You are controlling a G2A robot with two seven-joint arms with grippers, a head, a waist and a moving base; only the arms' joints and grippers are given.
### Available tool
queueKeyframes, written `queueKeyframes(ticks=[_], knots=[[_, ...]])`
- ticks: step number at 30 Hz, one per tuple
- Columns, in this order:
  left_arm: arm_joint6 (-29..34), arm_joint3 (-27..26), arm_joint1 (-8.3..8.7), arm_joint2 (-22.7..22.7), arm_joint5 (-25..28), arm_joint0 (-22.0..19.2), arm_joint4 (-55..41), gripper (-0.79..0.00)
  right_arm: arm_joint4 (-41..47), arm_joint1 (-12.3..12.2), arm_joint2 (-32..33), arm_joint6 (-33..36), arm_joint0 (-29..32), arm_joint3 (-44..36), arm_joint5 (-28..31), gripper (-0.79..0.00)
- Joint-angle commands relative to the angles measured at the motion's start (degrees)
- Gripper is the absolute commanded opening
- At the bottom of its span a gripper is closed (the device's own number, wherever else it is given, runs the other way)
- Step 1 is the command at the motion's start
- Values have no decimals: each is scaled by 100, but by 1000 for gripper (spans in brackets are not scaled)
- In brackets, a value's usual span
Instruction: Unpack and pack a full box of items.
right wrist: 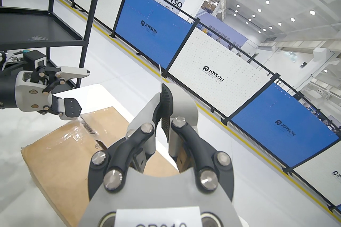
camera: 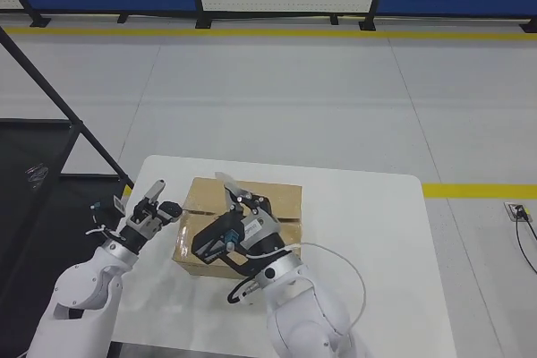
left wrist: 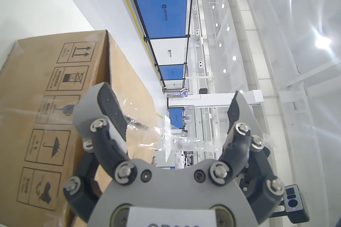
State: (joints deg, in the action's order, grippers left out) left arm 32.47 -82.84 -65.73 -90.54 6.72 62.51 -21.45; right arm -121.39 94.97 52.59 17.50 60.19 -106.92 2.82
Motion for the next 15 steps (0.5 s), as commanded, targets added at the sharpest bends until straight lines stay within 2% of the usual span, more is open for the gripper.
queueKeyframes(ticks=[1, 9, 15], knots=[[17, -11, 2, 26, -8, -35, 21, 0, 2, -3, 32, -7, 31, -11, 13, -785], [39, -9, 11, 67, -42, -117, 37, 0, -28, 2, 99, -33, 98, -21, -56, -785], [101, 74, -8, 326, -70, -231, 151, 0, -17, 13, 160, -12, 91, 27, -94, -785]])
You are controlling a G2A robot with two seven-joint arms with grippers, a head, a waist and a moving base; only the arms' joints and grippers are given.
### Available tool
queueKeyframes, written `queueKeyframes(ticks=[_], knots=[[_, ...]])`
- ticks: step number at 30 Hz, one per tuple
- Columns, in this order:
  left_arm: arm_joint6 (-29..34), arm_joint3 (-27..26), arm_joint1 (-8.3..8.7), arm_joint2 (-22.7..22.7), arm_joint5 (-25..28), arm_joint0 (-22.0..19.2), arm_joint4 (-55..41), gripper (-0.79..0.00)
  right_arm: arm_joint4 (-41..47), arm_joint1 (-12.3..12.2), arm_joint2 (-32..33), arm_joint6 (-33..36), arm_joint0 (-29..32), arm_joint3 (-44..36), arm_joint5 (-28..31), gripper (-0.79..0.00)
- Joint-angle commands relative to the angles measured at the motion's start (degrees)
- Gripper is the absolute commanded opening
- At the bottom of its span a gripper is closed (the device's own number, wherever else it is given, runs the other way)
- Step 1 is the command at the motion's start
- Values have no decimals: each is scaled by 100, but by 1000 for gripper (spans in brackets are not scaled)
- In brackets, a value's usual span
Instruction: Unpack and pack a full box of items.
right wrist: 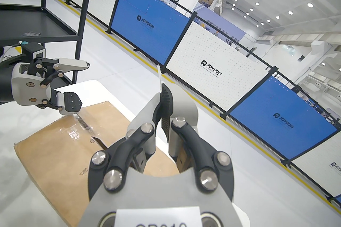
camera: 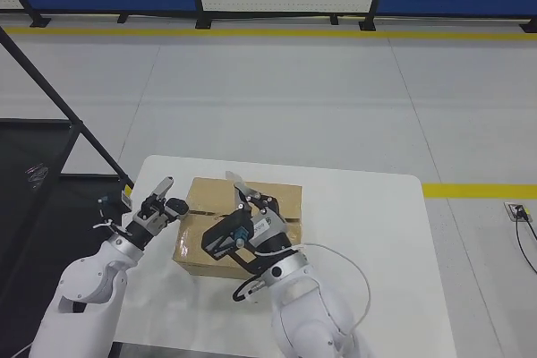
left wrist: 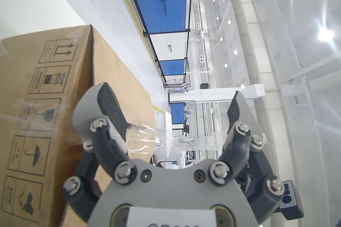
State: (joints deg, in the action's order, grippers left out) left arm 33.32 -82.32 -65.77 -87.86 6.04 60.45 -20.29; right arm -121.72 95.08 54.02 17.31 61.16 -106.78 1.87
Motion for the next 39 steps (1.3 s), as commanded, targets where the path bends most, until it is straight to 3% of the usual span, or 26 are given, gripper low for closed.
queueKeyframes(ticks=[1, 24, 39], knots=[[13, 46, -7, 98, 9, -45, 71, 0, 28, 4, 32, 12, -15, 24, 6, -785], [-63, 208, -12, 266, 1, -146, 119, 0, 397, -62, 605, 250, 218, -44, 575, -785], [-102, 181, -7, 316, -10, -124, 157, 0, 634, -134, 963, 143, 477, -14, 582, -785]])
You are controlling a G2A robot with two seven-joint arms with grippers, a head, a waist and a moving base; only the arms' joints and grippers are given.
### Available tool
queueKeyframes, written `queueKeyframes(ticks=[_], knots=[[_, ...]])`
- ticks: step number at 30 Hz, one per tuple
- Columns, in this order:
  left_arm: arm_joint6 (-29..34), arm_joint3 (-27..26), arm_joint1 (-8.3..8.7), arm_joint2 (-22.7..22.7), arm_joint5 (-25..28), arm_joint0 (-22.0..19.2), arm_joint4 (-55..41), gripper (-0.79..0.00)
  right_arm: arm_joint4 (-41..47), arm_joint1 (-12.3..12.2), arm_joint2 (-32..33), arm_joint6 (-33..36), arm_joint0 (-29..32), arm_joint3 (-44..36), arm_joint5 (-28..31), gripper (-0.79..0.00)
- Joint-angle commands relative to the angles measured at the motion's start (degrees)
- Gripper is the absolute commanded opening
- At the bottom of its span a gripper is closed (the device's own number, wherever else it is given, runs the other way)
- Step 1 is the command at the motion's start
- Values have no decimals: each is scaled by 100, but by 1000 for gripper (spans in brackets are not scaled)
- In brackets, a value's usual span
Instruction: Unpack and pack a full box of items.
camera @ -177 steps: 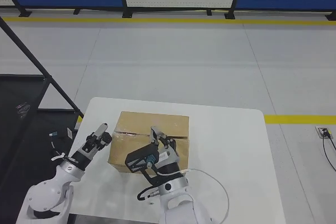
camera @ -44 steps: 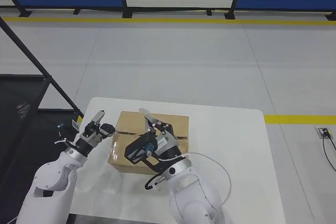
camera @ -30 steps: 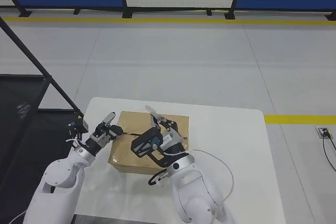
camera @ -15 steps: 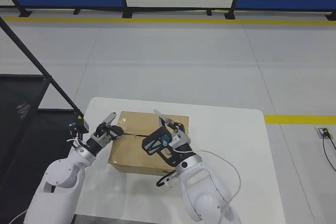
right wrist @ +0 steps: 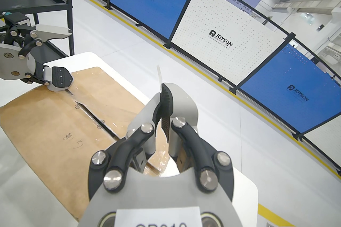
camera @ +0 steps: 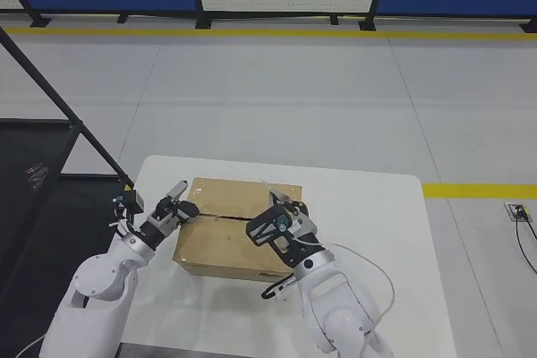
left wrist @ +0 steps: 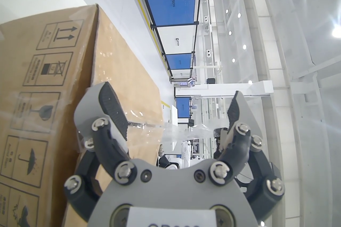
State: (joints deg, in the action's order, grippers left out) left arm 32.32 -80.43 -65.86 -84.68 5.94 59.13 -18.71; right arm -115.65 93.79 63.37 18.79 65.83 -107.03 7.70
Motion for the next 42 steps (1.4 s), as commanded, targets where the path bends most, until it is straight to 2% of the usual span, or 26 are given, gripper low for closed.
queueKeyframes(ticks=[1, 9, 26, 42], knots=[[-3, -14, 2, -4, -1, 15, -2, 0, 61, -9, 50, -23, 22, 17, 1, -785], [-14, -43, 9, 2, -24, 62, 34, 0, 79, -39, 115, -336, 173, -77, -246, -785], [-80, -56, 6, 57, -54, 48, 28, 0, 287, -99, 248, -140, 199, 56, 21, -785], [-70, -34, 9, 92, -58, 32, 54, 0, 414, -141, 341, -47, 304, 342, -200, -785]])
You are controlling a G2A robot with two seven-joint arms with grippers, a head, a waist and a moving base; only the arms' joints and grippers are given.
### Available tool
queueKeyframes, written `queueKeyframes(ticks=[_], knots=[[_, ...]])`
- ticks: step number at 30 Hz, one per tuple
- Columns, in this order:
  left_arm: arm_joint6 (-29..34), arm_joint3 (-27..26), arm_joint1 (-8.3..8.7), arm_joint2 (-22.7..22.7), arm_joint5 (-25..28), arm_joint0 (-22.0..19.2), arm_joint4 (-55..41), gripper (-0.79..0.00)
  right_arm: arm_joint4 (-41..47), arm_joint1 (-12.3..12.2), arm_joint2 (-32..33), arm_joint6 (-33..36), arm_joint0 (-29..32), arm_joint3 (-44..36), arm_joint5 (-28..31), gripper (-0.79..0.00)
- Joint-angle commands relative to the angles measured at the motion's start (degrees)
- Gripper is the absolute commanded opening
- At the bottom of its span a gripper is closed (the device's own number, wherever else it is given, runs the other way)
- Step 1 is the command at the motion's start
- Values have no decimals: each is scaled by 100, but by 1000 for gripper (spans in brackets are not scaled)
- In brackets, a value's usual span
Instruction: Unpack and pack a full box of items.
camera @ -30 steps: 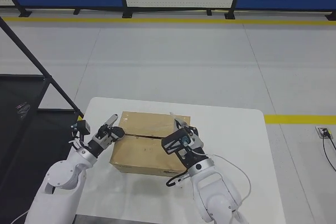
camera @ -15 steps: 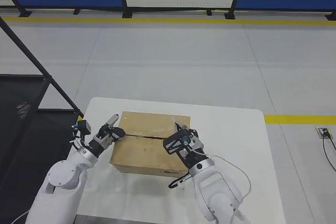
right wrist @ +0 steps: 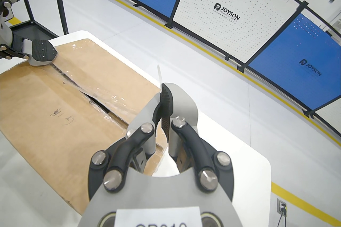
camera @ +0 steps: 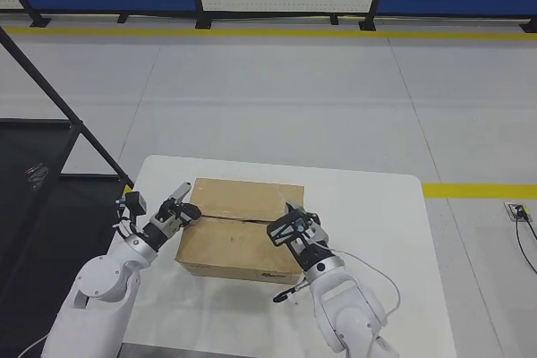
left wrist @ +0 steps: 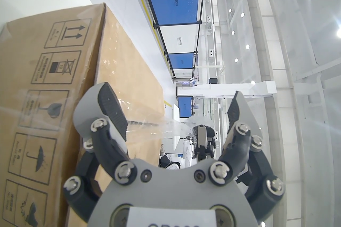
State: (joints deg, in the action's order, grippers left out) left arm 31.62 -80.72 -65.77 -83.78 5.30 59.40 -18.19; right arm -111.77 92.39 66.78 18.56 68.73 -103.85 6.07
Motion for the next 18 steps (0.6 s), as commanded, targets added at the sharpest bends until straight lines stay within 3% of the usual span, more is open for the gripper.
queueKeyframes(ticks=[1, 18], knots=[[8, -5, 1, 3, 3, 11, 5, 0, 51, -3, 13, -34, 34, 56, -80, -785], [33, -68, 10, 19, -17, 57, 27, 0, 210, -30, 50, -627, 244, 458, -755, -785]])
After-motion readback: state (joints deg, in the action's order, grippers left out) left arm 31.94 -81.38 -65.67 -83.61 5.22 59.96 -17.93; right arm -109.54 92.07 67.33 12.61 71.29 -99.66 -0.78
